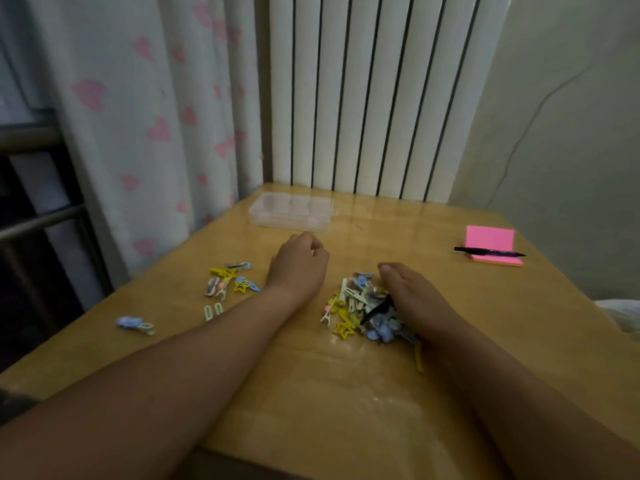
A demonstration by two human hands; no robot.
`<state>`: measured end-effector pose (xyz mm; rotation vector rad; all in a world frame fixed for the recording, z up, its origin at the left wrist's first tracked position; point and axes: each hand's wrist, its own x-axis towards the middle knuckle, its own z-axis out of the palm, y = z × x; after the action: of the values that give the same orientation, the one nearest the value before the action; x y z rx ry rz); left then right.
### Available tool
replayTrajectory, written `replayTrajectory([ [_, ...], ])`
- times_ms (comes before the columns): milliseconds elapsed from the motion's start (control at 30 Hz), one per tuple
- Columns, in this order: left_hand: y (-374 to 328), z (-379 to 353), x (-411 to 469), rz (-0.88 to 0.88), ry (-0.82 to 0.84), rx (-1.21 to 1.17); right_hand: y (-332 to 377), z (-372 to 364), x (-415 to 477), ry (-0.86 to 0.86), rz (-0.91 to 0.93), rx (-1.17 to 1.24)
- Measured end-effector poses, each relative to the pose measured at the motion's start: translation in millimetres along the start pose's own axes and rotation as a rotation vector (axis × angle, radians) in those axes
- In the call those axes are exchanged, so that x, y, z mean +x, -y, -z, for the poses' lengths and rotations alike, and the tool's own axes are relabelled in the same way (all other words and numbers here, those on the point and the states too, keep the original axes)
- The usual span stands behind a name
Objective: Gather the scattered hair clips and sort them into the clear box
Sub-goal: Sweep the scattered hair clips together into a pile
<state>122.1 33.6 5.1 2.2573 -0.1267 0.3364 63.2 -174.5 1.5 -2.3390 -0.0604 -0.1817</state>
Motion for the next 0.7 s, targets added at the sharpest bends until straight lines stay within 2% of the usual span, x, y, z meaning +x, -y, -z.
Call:
replayTrajectory([
  [67, 12, 5, 3, -0.021, 0.007, 0.206, -2, -1, -4, -0.033, 0.010, 0.037],
  [200, 21, 5, 10, 0.006, 0.245, 0.340, -8, -3, -13, -0.064, 0.019, 0.086],
  [400, -8, -12, -17, -0.080, 0.384, 0.064, -10, -5, -14, -0.078, 0.029, 0.058],
  [533, -24, -21, -40, -0.132, 0.454, -0.075, -5, -8, -14, -0.014, 0.039, -0.011],
  [600, -28, -15, -49, -0.122, 0.445, -0.149, -5, -9, -14, 0.007, 0.046, -0.048],
  [700, -22, 9, -67, -0.122, 0.328, -0.158, -3, -10, -13, 0.026, 0.058, -0.090],
])
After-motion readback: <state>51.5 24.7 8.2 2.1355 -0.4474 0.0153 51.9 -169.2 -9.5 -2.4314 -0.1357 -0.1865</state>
